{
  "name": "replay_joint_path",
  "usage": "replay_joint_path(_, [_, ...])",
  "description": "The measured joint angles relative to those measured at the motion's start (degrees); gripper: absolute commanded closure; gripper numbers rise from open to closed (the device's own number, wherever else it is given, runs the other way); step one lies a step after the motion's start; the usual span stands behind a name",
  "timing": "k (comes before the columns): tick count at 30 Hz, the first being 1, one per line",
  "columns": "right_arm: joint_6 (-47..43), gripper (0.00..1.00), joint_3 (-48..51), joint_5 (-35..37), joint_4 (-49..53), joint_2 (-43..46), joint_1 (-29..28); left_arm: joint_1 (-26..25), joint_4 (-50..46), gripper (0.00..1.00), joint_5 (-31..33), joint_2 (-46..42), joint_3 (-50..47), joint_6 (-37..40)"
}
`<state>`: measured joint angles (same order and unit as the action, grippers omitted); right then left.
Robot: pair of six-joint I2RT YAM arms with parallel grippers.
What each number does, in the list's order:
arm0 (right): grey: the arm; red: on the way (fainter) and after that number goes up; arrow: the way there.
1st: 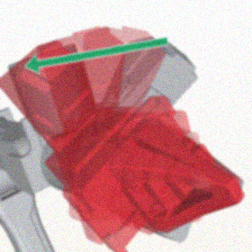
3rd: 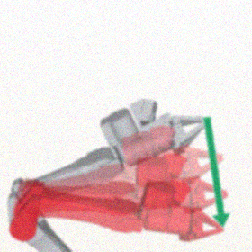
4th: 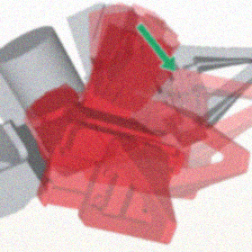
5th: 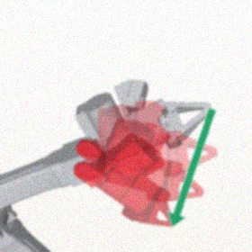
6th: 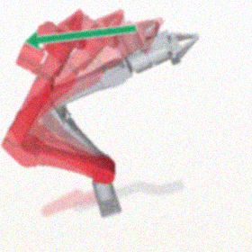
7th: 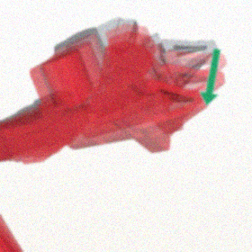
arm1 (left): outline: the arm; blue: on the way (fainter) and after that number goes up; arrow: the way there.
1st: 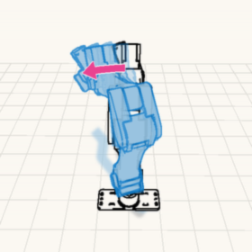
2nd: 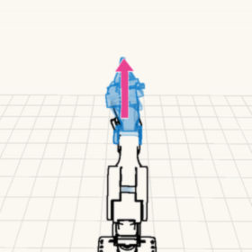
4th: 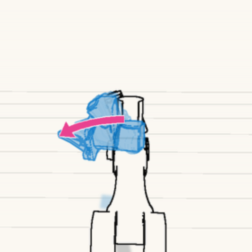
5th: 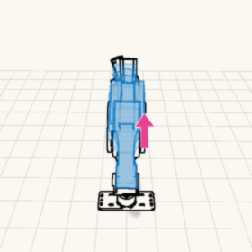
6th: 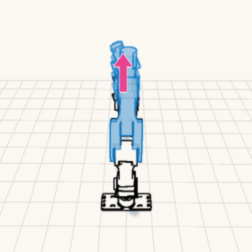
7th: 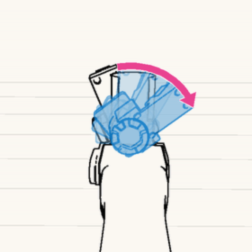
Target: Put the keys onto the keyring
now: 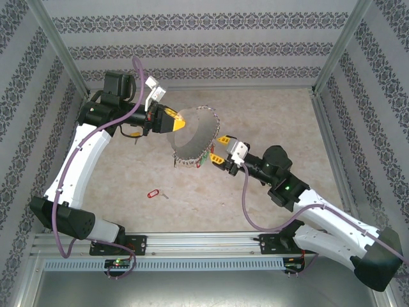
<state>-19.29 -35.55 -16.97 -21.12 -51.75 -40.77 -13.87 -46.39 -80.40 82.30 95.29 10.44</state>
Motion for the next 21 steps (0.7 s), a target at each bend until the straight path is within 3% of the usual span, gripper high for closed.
replay_joint_path(6, [0.5, 0.68, -1.1, 3.4, -0.6, -1.4, 0.0, 0.0, -0.8, 1.0, -0.2, 0.0, 0.0, 0.5])
replay_joint_path(21, [1.6, 0.7, -2.1, 6.7, -1.8, -1.7, 0.5, 0.0, -1.1, 1.0, -0.2, 0.0, 0.1, 1.2])
